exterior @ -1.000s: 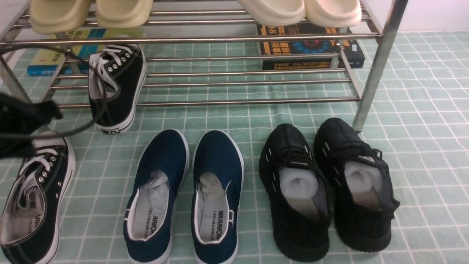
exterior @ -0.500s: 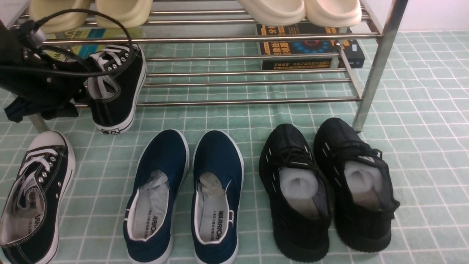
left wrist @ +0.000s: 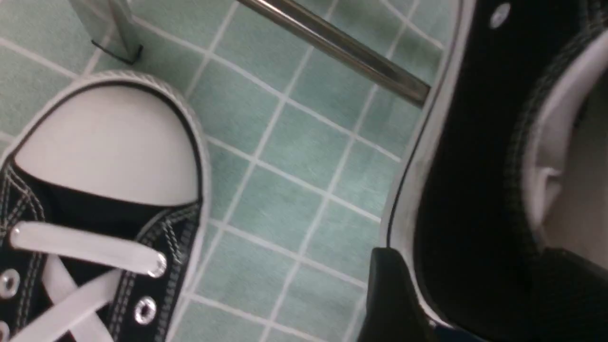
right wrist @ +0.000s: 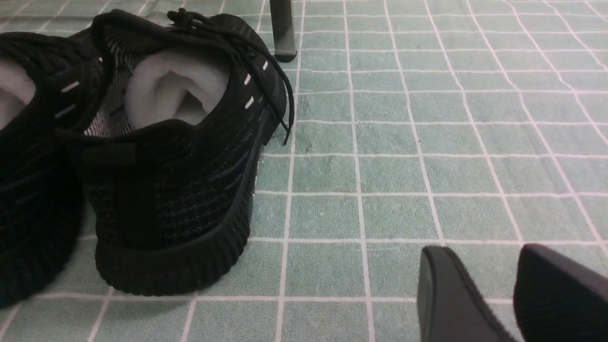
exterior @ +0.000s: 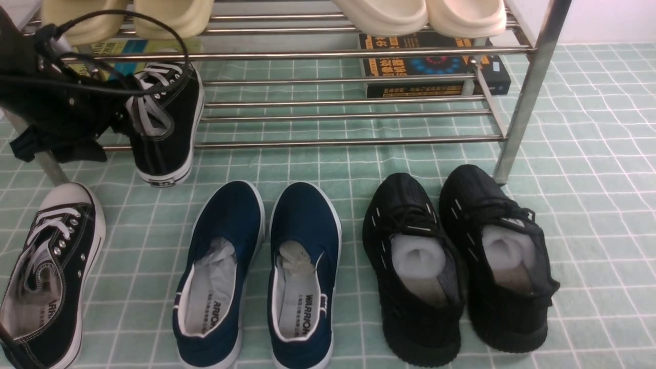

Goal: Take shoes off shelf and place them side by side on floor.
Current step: 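Grasp the leftmost shoe on the bottom shelf of the shoe rack with the left gripper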

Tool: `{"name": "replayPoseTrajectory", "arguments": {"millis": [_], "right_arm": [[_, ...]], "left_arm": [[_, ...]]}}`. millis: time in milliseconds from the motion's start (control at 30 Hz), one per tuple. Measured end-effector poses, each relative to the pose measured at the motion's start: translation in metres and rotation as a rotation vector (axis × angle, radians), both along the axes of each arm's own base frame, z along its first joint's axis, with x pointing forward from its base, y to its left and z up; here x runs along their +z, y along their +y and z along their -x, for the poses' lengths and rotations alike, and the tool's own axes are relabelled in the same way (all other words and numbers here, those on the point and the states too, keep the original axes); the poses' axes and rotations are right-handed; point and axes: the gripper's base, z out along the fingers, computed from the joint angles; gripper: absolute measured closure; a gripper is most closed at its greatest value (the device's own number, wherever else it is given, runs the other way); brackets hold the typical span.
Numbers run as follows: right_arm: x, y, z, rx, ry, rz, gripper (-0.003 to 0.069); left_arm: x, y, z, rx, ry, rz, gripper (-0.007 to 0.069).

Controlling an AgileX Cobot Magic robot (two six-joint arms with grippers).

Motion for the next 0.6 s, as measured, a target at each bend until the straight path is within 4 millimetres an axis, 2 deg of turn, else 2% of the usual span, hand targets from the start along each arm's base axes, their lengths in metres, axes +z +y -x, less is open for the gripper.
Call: {"name": "replayPoseTrajectory", "arguments": {"millis": [167,333,500,600], "right_arm": [[0.0,0.0,0.0,0.0,0.0,0.0,0.0419],[0.0,0.0,0.0,0.0,0.0,0.0,0.0419],[0.0,0.0,0.0,0.0,0.0,0.0,0.0419],[0.0,0.0,0.0,0.0,0.0,0.0,0.0419]], "left_arm": [[0.011,0.0,-0.007,0.014,-0.079,0.018,0.0203],[0.004,0.0,-0.013,0.019,-0.079,0.022,0.0203],[-0.018,0.0,-0.023,0.023,-0.032,0.025,0.0204],[-0.035,0.0,-0.03,0.028,-0.001,0.035,0.0235]]}}
